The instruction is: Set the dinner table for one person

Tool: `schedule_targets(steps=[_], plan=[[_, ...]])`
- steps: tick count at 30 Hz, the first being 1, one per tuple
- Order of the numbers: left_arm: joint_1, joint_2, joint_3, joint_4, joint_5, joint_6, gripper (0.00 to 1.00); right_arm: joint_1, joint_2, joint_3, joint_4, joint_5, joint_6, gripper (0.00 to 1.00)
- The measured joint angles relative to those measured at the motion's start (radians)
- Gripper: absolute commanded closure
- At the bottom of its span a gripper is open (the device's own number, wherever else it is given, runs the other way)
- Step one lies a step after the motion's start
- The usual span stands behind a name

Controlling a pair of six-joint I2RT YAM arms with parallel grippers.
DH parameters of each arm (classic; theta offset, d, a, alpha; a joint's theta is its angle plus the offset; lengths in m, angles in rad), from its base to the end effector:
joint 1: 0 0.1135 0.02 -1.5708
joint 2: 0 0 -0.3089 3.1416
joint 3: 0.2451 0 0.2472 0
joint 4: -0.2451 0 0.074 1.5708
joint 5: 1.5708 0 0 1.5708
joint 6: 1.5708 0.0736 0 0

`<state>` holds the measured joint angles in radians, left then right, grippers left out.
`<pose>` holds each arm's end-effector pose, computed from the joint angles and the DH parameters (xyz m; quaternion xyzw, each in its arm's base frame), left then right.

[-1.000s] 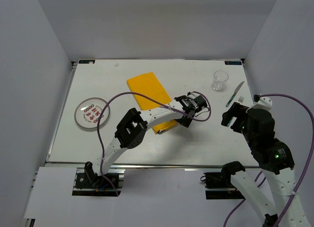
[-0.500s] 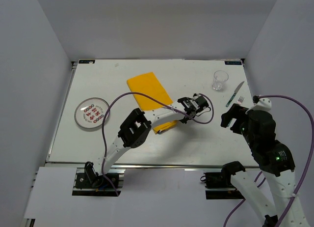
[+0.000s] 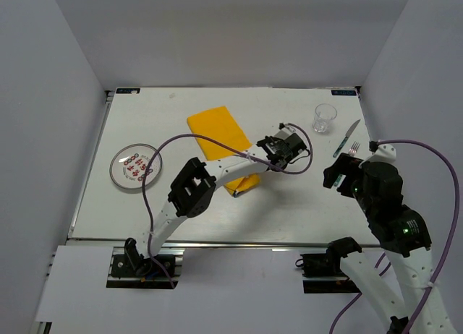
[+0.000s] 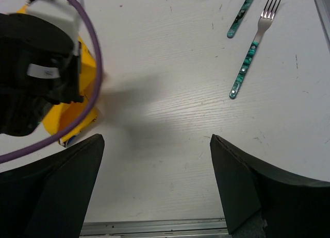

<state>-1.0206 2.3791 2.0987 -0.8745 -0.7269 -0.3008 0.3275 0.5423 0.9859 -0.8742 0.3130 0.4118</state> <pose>0.3254 -0.4369 0.2001 0.2534 0.8818 0.1562 0.3658 0.0803 0.0034 0.3699 0.1191 0.8273 0.0703 0.5445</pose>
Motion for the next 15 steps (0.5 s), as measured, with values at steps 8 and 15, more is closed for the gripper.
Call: schedule_targets(steps=[8, 15], plan=[[0.061, -0.248, -0.141, -0.126, -0.167, -0.358, 1.0, 0.0, 0.057, -0.108, 0.13, -0.093, 0.019, 0.11], [0.119, -0.591, -0.594, -0.254, -0.222, -0.811, 1.0, 0.0, 0.246, -0.239, 0.356, -0.29, 0.024, 0.16]])
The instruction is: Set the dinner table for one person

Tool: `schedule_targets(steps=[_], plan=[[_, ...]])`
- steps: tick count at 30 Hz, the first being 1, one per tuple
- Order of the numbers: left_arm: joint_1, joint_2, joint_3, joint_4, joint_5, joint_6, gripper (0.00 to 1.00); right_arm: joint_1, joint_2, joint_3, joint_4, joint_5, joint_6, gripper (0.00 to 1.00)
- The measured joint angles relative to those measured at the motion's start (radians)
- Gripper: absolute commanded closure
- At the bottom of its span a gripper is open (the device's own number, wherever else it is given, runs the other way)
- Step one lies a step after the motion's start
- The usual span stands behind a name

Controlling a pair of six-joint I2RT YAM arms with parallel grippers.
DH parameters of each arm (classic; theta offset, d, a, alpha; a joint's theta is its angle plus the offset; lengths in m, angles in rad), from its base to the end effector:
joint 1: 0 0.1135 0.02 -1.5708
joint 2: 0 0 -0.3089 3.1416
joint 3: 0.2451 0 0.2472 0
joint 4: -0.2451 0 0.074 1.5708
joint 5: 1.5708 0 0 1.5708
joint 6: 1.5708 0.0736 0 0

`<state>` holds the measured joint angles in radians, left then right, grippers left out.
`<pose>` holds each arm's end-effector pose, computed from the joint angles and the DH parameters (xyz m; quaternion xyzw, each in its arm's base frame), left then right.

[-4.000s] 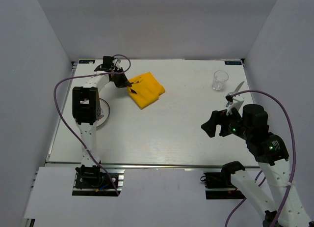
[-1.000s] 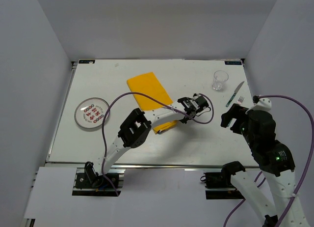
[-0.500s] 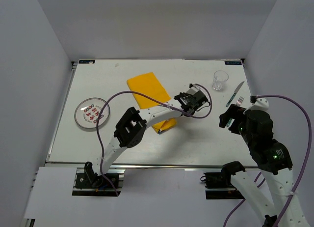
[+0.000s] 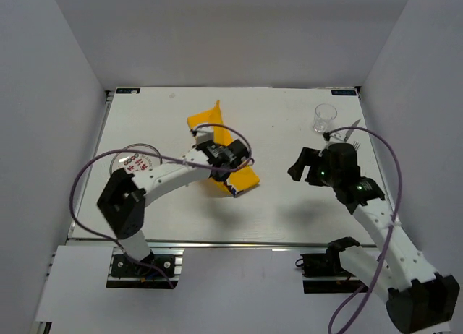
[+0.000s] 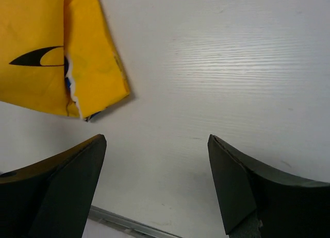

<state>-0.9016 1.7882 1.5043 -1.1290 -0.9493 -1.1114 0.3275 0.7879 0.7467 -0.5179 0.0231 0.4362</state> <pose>0.2653 -0.2390 0.2901 -0.1287 0.8780 0.1844 0.4225 0.1609 0.0529 0.3042 0.0531 0.8731 0.1712 0.4534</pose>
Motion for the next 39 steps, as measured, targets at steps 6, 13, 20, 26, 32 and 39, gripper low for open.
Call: schedule_targets(steps=[6, 13, 20, 26, 32, 39], plan=[[-0.001, -0.29, -0.449, 0.029, 0.057, -0.271, 1.0, 0.022, 0.262, -0.024, 0.241, -0.246, -0.004, 0.3], [-0.001, -0.328, -0.549, 0.081, 0.103, -0.348, 1.0, 0.062, 0.512, -0.024, 0.473, -0.383, 0.002, 0.42], [-0.011, -0.323, -0.548, 0.116, 0.105, -0.352, 1.0, 0.096, 0.672, -0.045, 0.595, -0.439, 0.032, 0.44], [-0.011, -0.323, -0.548, 0.129, 0.105, -0.341, 1.0, 0.117, 0.789, -0.053, 0.673, -0.465, 0.059, 0.48], [-0.011, -0.323, -0.548, 0.129, 0.105, -0.33, 1.0, 0.14, 0.813, -0.053, 0.709, -0.468, 0.081, 0.51], [-0.011, -0.324, -0.548, 0.143, 0.105, -0.318, 1.0, 0.153, 0.855, -0.05, 0.729, -0.468, 0.091, 0.56]])
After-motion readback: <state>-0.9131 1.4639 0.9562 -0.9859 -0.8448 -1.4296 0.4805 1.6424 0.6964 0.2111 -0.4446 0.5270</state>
